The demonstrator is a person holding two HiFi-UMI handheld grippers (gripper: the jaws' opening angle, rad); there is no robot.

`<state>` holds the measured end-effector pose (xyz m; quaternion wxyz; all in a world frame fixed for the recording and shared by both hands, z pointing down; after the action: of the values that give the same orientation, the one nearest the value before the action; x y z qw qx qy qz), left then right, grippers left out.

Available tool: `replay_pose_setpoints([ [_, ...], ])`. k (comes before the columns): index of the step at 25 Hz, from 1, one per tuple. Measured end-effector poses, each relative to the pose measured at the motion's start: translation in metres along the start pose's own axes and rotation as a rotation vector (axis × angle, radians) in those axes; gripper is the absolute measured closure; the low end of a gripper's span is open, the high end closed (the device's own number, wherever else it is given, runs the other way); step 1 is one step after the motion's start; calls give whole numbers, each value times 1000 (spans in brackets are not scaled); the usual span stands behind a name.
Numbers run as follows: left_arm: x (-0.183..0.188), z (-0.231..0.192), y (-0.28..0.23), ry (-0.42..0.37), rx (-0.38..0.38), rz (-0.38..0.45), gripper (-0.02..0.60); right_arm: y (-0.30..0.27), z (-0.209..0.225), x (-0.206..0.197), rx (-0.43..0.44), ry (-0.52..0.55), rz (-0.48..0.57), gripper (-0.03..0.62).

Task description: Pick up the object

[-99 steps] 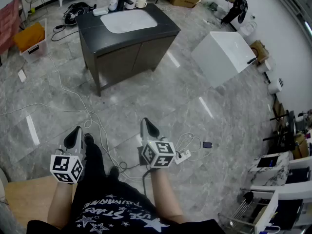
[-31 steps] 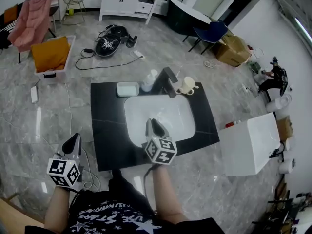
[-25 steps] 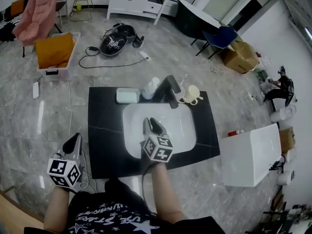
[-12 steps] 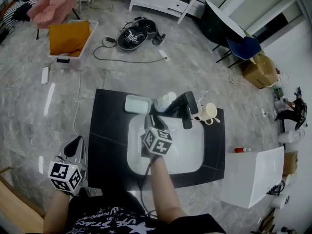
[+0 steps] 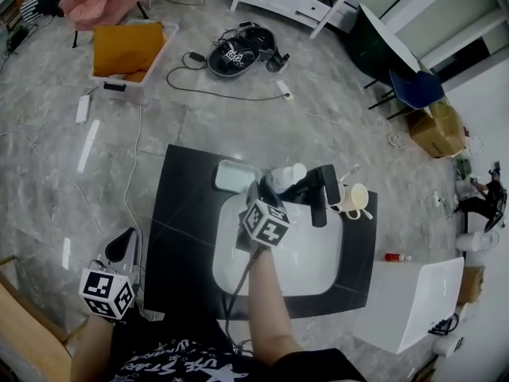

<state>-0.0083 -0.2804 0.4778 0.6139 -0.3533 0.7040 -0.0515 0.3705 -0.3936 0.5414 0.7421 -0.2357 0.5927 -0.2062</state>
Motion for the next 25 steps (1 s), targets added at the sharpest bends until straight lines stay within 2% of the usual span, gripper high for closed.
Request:
replay_pose_setpoints([
  [4,-4,-5,-2,10,8,-6,572,-12,-2,0,-18,28,-59,478],
  [6,-3,-6,-4,11,5,-3,572,-15,-3,-1,-38,46,-86,512],
  [7,-3,-7,-4,12,2,-1,572,-15,-4,-1,-52,50,-94,549],
  [10,-1,-9,-2,15,-10,5,572,-13,-7,-1,-85,55,-104,576],
  [16,2,-18,7,17,-48,16,572,12,-20,7,-110,54,-65,576],
  [25,13,-27,30,-12,-133,63,572,81,-45,5,-130,25,10,576],
])
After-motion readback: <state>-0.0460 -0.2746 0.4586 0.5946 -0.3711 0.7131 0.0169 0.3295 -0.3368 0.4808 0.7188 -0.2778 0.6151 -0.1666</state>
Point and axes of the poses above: the fingertips, and each gripper's own axes: y backward along the fingers, z to its right, x out of its top, the point moved 10 cm from there along y, backward along the fingers, and after that the axes turned 3 degrees about y, right-handed, at the moved point
